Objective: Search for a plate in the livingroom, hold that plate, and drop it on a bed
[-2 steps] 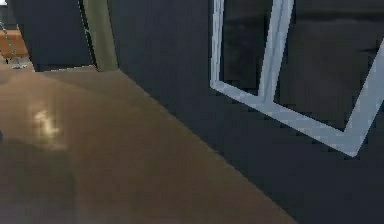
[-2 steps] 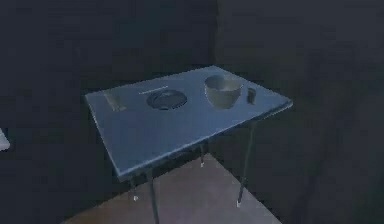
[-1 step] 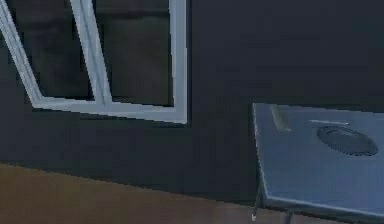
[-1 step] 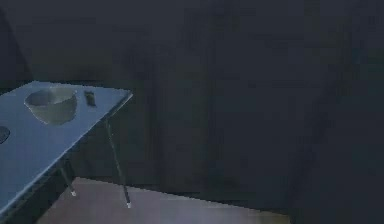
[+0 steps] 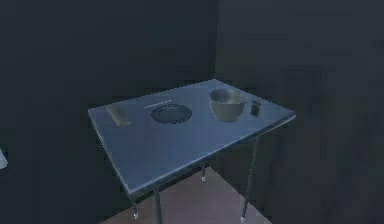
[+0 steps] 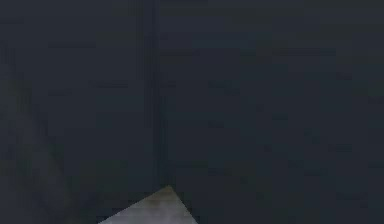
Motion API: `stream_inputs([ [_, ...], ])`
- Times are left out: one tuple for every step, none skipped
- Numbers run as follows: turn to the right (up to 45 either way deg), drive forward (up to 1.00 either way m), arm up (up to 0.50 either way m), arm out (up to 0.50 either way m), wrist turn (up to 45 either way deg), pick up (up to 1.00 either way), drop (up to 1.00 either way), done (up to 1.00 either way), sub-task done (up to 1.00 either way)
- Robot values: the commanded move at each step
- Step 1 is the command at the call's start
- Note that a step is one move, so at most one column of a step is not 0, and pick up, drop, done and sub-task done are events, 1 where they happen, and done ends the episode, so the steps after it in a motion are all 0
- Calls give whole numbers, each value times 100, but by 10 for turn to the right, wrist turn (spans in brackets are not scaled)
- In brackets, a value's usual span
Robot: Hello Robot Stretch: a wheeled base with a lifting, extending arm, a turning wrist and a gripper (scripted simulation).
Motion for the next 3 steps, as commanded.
stream_inputs([
  [150,0,0,0,0,0,0,0,0],
  [0,30,0,0,0,0,0,0,0],
  [-450,0,0,0,0,0,0,0,0],
])
